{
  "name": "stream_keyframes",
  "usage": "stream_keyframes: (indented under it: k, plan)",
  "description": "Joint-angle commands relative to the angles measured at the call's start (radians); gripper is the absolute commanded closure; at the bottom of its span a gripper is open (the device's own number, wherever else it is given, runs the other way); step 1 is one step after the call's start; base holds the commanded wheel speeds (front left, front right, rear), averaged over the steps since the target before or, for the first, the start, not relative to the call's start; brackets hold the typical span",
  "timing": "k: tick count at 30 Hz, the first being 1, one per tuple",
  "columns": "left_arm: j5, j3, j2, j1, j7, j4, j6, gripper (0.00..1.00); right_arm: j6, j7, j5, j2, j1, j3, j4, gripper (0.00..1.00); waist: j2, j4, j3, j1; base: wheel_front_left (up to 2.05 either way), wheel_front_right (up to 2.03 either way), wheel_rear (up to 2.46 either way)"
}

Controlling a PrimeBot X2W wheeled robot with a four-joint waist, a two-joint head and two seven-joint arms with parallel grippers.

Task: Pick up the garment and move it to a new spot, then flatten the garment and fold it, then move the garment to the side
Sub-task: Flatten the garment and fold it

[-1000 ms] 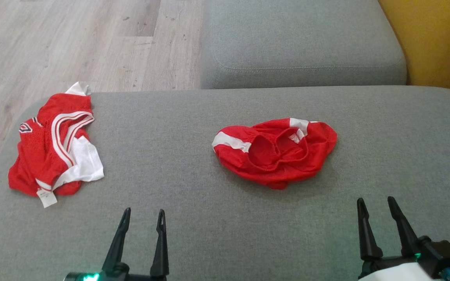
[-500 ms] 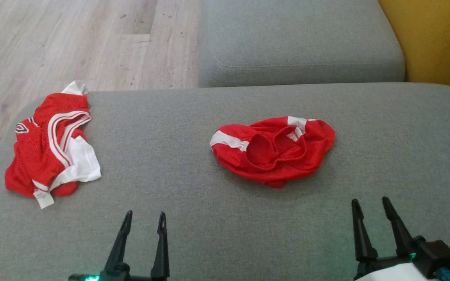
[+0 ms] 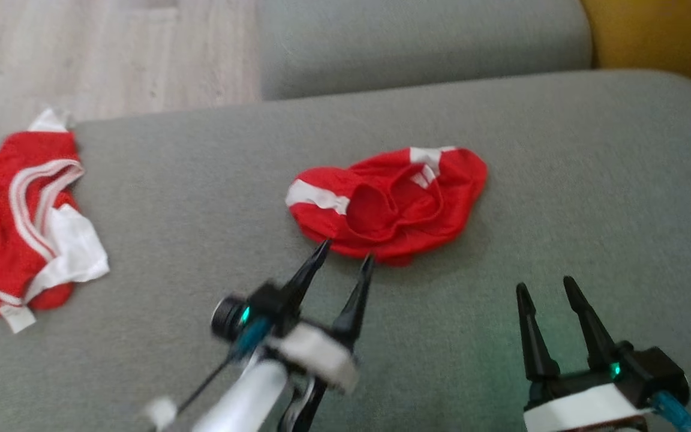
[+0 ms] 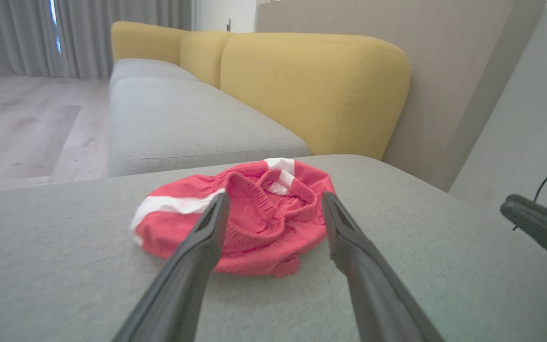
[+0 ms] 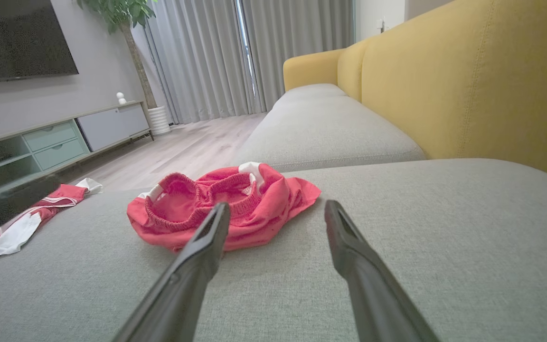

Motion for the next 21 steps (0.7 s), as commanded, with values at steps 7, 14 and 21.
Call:
stream_keyframes:
  k: [7,14,21]
  plan:
    - [-0.267,-0.125,-0.005,-0.34,0.099,0.089,0.045,0.0,0.008,-0.006,0.001,-0.007,-0.119,0.061,-0.047,0.0,0.0,-0.124,0.158,-0.0001,0.0,0.0,0.0]
    - [-0.588,-0.223,-0.005,-0.519,0.167,0.189,0.085,0.0,0.008,-0.006,0.018,-0.007,-0.16,0.069,-0.05,0.0,0.0,-0.194,0.245,-0.0001,0.0,0.0,0.0]
    - [-0.782,-0.3,-0.005,-0.628,0.16,0.264,0.169,0.0,0.008,-0.006,0.027,-0.007,-0.186,0.081,-0.05,0.0,0.0,-0.23,0.292,-0.0001,0.0,0.0,0.0]
